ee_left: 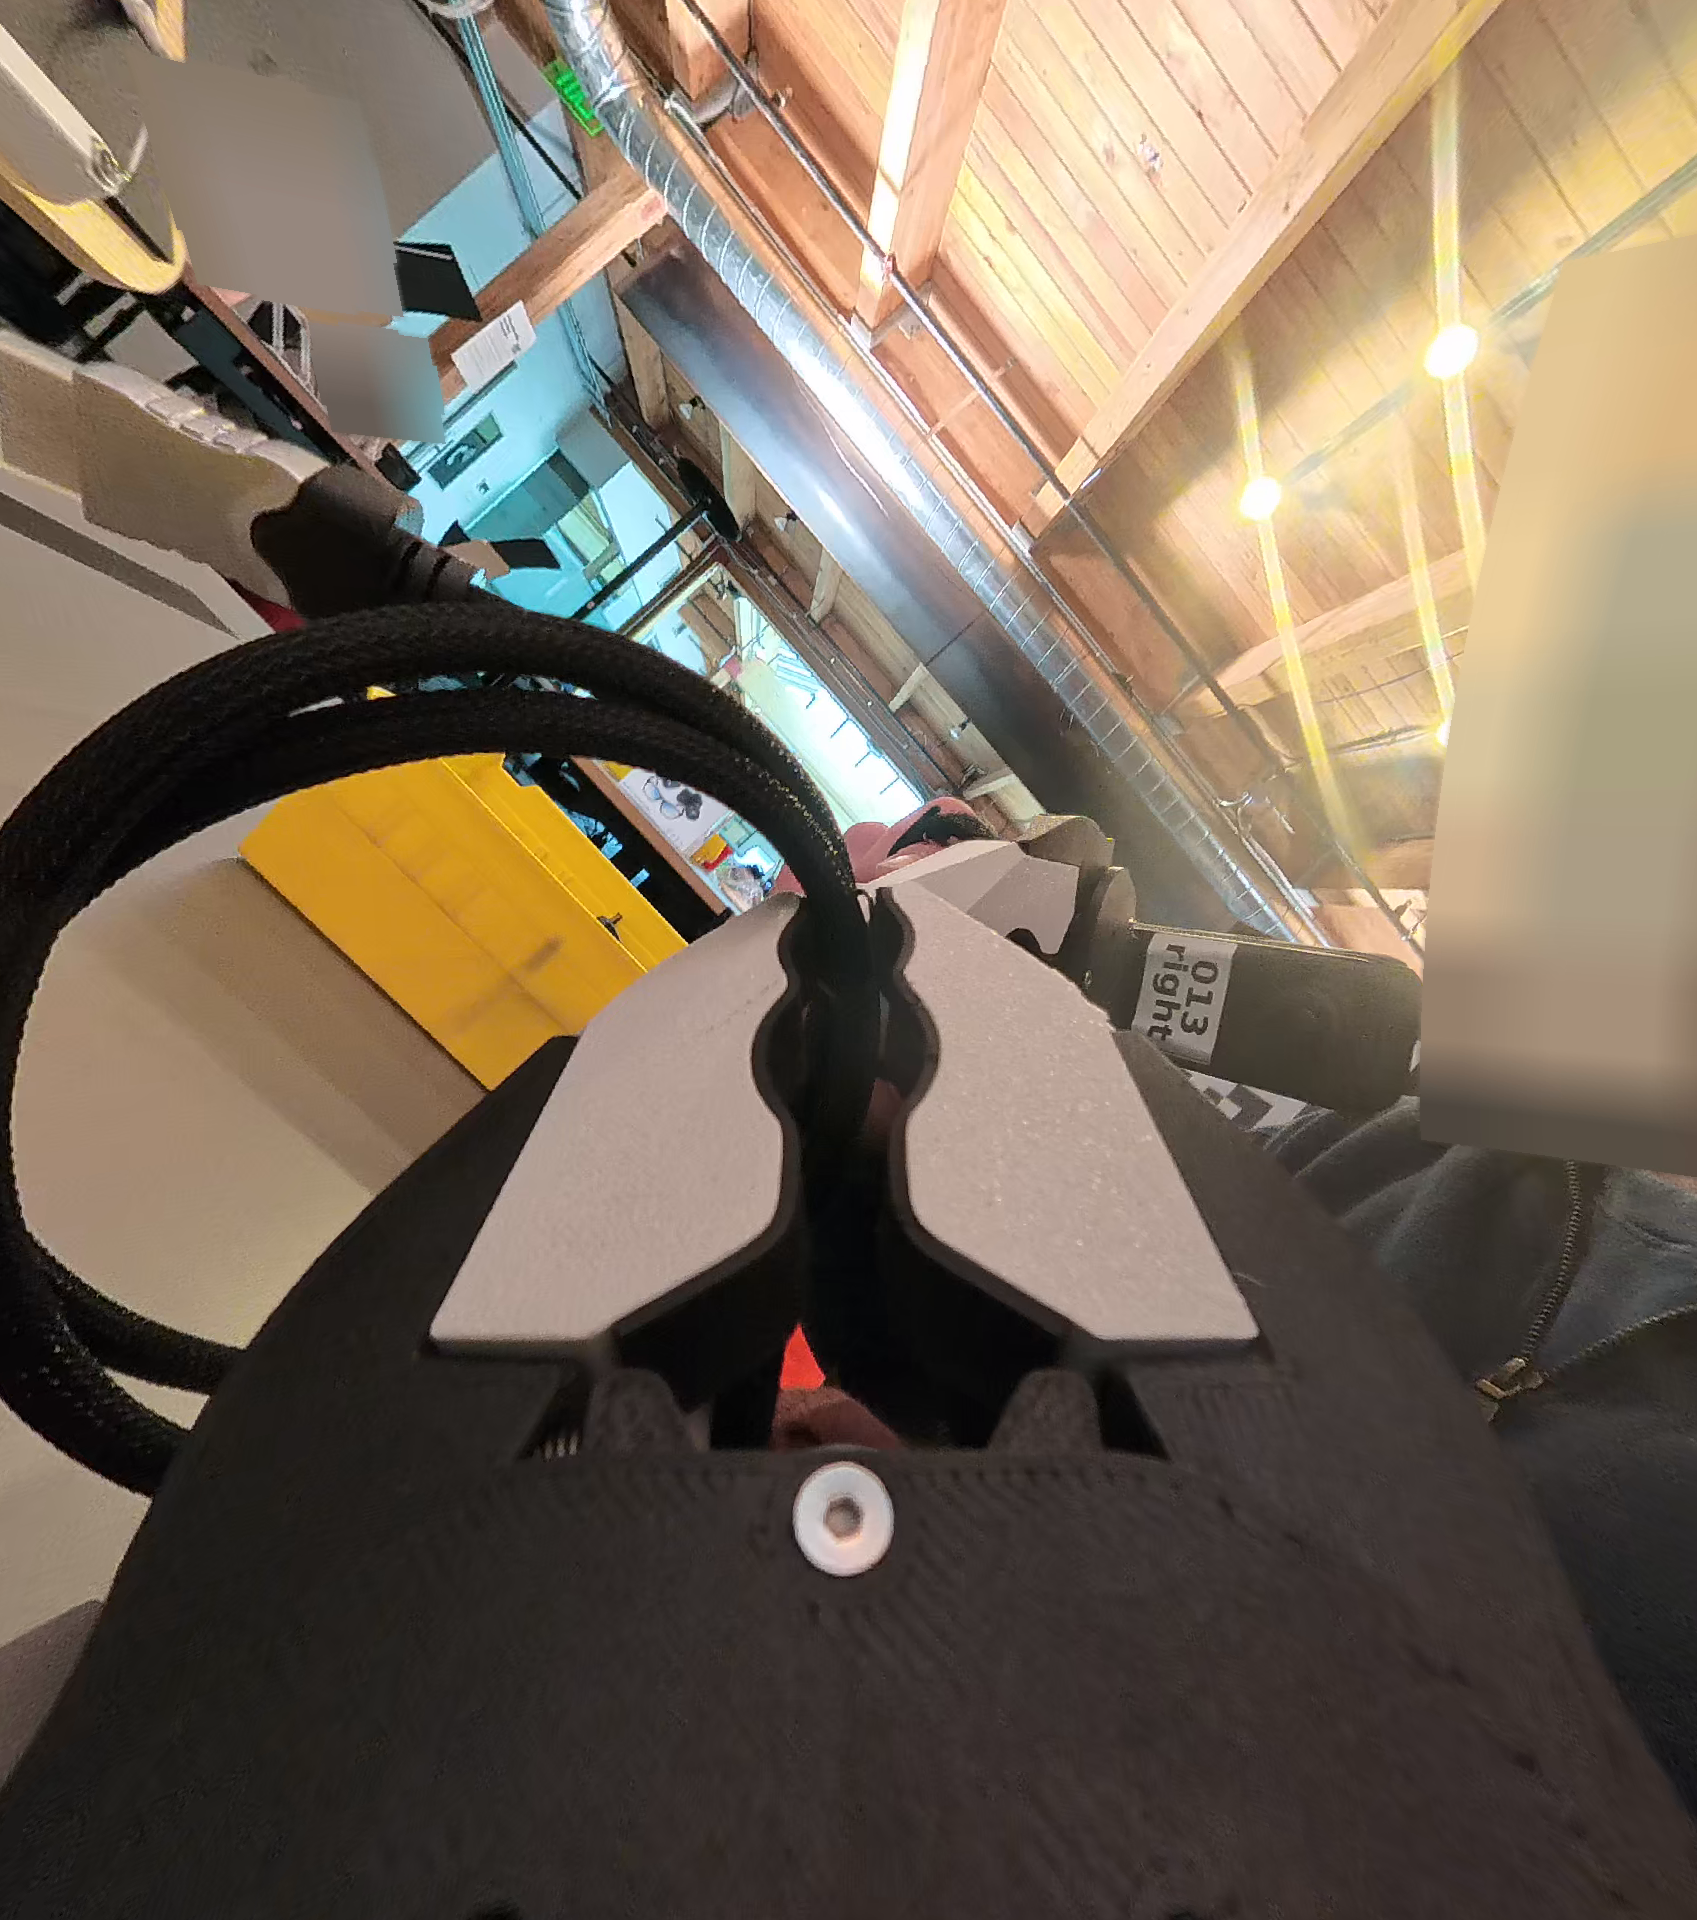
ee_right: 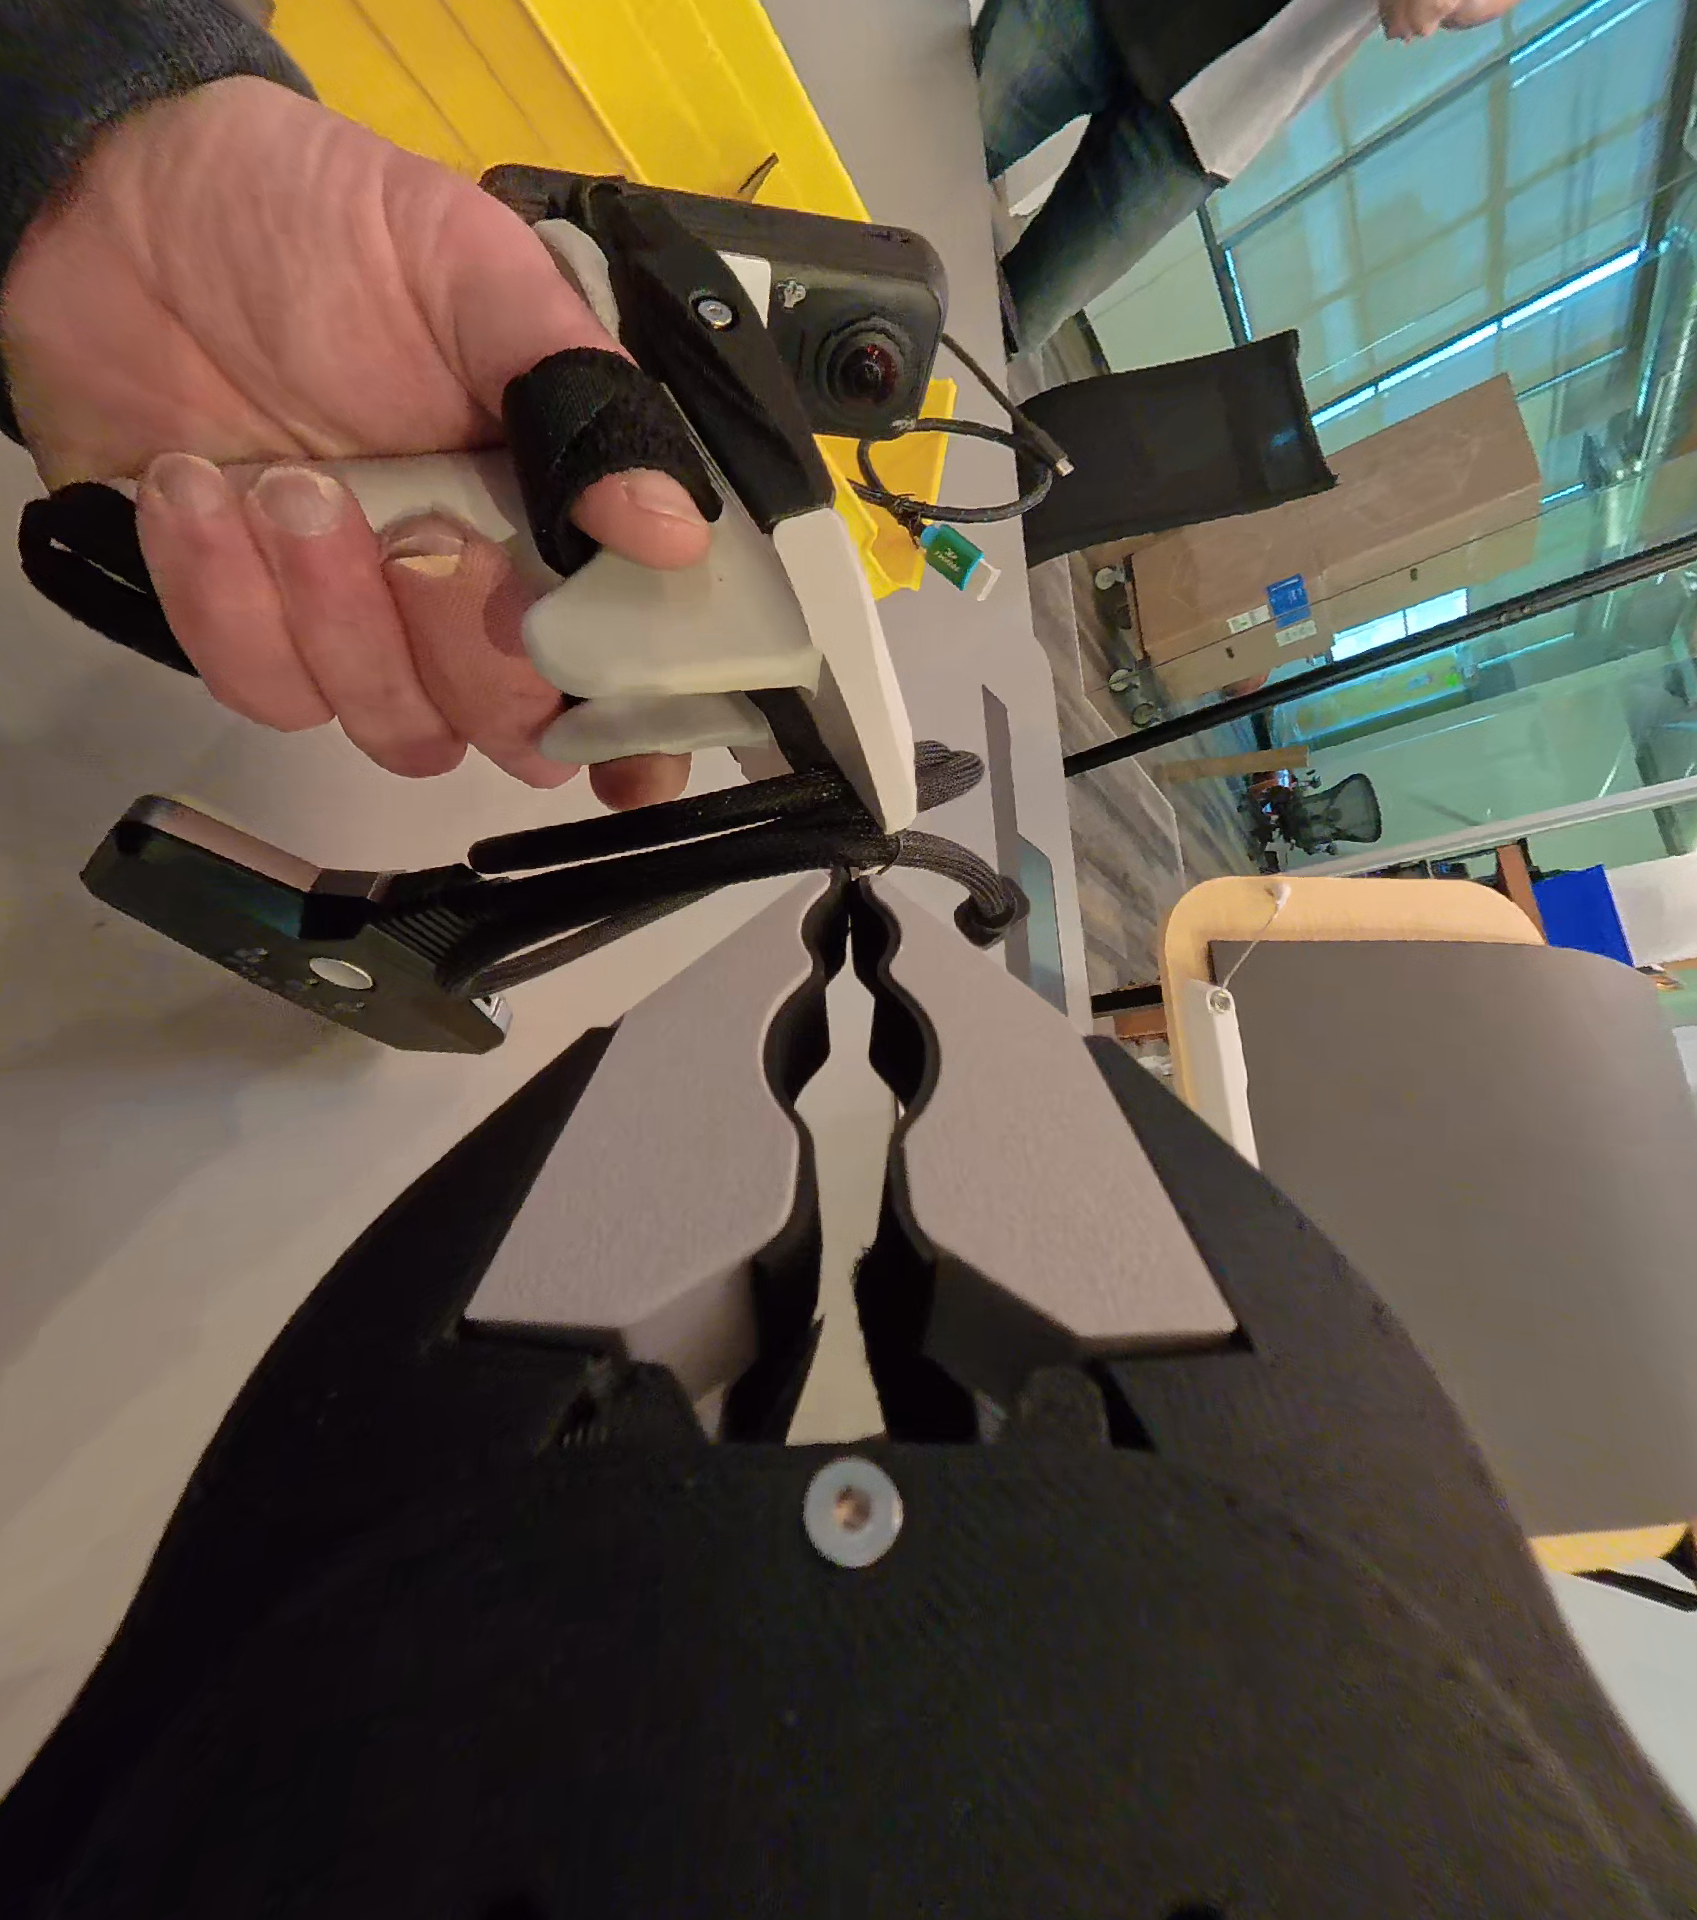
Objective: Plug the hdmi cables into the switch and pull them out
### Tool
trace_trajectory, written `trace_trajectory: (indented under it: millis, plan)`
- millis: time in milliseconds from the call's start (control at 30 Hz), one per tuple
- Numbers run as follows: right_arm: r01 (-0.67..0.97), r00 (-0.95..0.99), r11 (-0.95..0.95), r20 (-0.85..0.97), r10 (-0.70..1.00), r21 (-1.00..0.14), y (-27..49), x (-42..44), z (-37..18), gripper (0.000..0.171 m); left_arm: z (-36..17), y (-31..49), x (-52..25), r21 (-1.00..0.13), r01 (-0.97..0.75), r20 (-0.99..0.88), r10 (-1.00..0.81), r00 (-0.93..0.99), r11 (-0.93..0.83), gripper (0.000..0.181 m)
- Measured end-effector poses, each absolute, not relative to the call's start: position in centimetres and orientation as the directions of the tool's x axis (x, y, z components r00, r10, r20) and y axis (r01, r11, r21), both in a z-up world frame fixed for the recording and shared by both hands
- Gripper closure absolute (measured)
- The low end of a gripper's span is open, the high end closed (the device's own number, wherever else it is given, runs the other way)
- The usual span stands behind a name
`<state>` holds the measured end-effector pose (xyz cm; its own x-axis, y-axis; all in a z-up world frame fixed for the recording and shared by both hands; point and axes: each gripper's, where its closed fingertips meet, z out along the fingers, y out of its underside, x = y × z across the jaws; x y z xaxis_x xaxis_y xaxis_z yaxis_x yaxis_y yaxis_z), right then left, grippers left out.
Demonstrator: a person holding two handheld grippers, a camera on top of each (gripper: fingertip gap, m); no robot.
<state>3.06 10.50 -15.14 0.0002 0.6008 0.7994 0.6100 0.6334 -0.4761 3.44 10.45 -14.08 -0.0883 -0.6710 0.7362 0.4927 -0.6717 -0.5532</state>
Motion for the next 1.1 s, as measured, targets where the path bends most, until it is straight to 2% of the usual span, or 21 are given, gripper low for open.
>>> trace_trajectory:
  millis: [33,1100]
  plan:
    - [0.608,0.001,0.634,0.799,0.601,-0.477,10.6,2.9,-15.2,0.171,-14.1,10.5,3.3,-0.551,0.498,0.735,-0.672,-0.091,-0.669,0.172]
    - [0.602,0.019,0.587,0.744,0.668,-0.542,11.0,1.8,-16.2,0.171,-14.9,10.8,2.2,-0.567,0.517,0.733,-0.679,-0.037,-0.641,0.166]
